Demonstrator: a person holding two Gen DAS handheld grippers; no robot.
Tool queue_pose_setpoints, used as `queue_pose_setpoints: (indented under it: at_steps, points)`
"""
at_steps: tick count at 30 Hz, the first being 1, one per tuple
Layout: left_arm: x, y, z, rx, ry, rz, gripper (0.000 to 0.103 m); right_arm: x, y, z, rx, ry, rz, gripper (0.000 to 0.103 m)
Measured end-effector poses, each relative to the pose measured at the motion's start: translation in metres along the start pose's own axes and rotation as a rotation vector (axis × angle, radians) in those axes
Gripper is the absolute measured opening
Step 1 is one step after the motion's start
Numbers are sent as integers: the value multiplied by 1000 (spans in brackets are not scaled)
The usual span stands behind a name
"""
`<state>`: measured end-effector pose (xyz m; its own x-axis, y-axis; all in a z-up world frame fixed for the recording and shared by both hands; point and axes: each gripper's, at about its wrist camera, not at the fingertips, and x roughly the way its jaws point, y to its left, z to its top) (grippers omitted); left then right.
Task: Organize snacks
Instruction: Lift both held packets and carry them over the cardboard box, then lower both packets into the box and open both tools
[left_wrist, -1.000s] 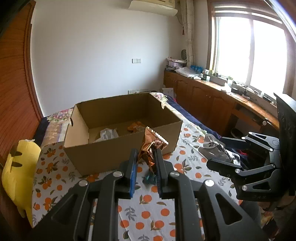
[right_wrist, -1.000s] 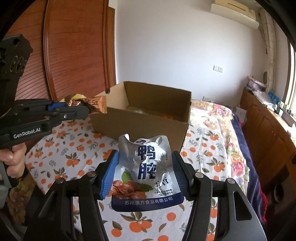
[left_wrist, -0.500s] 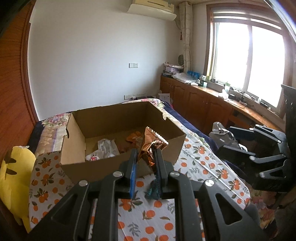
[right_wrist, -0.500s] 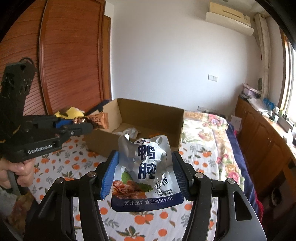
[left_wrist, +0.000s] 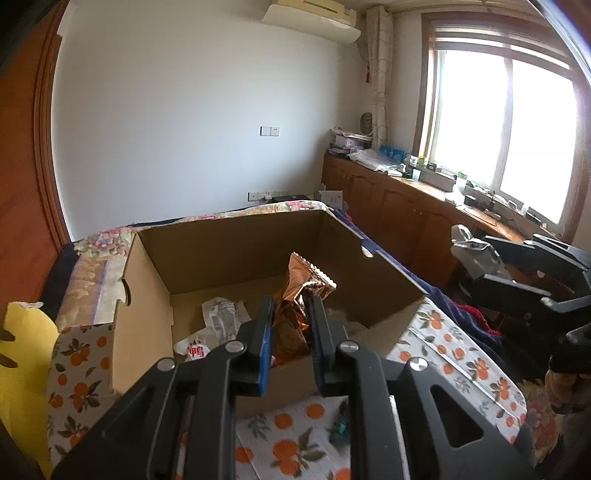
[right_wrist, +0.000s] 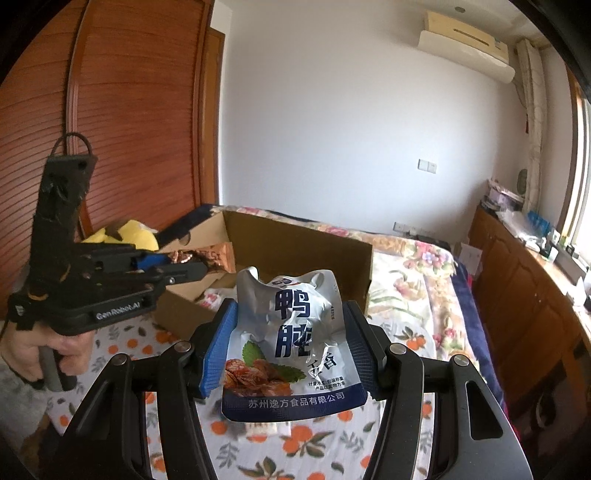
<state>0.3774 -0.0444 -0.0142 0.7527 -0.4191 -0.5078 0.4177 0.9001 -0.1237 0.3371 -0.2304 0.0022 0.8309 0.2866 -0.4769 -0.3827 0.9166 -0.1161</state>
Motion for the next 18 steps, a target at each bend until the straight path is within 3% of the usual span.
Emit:
queue_pose_setpoints:
  at_steps: [8, 18]
  points:
    - [37, 29, -3, -46, 17, 17, 15, 55, -3, 12, 2, 4, 14, 59]
    - [55, 44, -10, -73, 36, 23, 18, 129, -13, 10, 21, 68, 33, 59]
